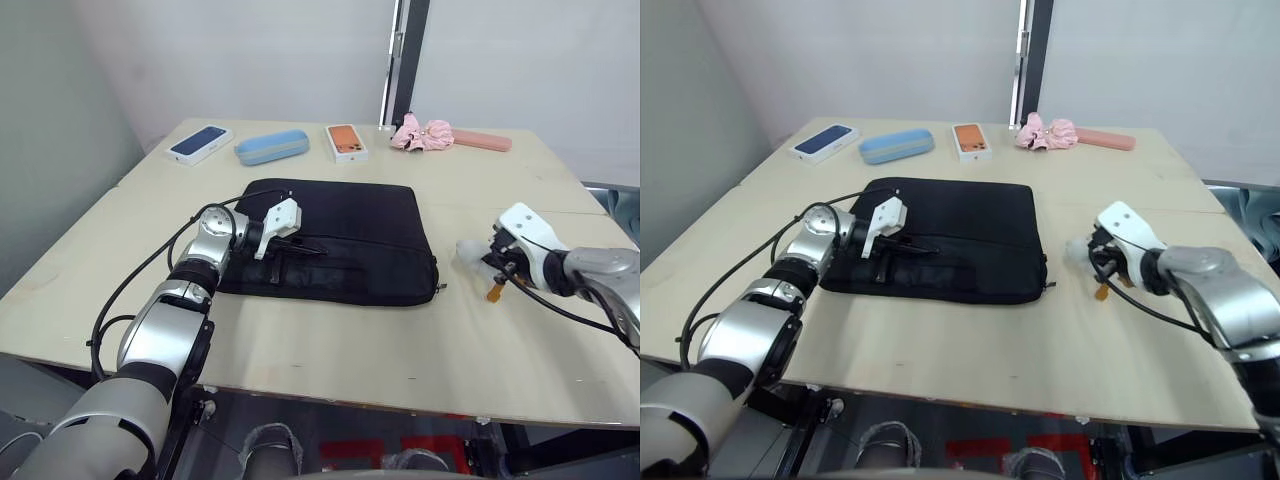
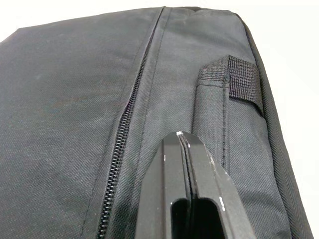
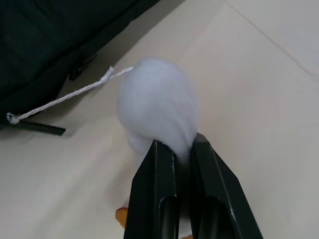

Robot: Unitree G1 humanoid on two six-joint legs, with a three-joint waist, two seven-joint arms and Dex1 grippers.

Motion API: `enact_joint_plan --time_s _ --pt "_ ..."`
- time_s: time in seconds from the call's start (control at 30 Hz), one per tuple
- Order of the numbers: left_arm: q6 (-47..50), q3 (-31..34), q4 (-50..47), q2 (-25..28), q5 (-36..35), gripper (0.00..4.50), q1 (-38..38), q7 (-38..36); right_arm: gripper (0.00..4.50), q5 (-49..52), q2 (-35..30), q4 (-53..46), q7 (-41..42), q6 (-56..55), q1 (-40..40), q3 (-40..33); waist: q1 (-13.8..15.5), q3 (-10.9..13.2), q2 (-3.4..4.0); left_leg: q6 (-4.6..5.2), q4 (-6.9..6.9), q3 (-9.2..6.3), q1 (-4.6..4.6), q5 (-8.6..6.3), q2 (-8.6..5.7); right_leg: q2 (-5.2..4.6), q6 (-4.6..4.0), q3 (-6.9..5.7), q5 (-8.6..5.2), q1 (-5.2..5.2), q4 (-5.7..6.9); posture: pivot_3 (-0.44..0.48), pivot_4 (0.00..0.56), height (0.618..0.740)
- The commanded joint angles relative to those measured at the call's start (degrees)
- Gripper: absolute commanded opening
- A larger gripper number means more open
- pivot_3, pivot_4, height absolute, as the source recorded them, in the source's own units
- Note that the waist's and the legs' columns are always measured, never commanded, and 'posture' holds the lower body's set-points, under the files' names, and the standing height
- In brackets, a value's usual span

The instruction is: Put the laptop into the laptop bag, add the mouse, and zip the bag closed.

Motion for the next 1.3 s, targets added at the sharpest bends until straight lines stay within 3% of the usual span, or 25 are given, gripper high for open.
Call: enact_joint_plan --time_s 0.03,0.53,1.03,1.3 --pt "1.6 -1.7 2.0 0.1 2.7 0.0 1.6 -0.9 0.05 -2.3 1.6 0.7 -2.3 0.2 -4.0 -0.1 0.0 0.0 0.01 0.0 -0.04 0.0 0.0 0.0 0.0 0.0 0.0 0.0 0.0 0.0 -0.01 0.0 0.15 0.74" --pt "2.1 -2.1 1.5 -0.5 3.0 0.0 2.2 -2.5 0.05 -9.2 9.4 10.7 -7.0 -0.1 -17.4 3.3 -0.2 0.0 0.01 -0.03 -0.1 0.0 -0.02 0.0 0.0 0.01 0.0 0.0 0.0 -0.01 -0.05 0.0 0.15 0.74" --pt "1.7 -1.7 1.3 -0.7 3.2 0.0 2.8 -1.7 0.05 -7.6 9.4 12.1 -2.1 2.6 -14.3 2.2 -0.7 0.0 0.03 -0.04 -0.18 0.01 -0.02 0.0 0.01 0.04 0.0 -0.01 0.0 -0.02 -0.11 0.0 0.15 0.74" --pt "3.7 -0.3 -1.5 0.2 1.6 0.0 2.3 -2.4 2.83 -3.8 7.2 10.3 3.7 6.5 -14.0 1.3 -0.7 0.0 0.03 -0.03 -0.18 0.01 -0.03 0.0 0.02 0.04 0.0 -0.02 0.0 -0.03 -0.12 0.0 0.15 0.74"
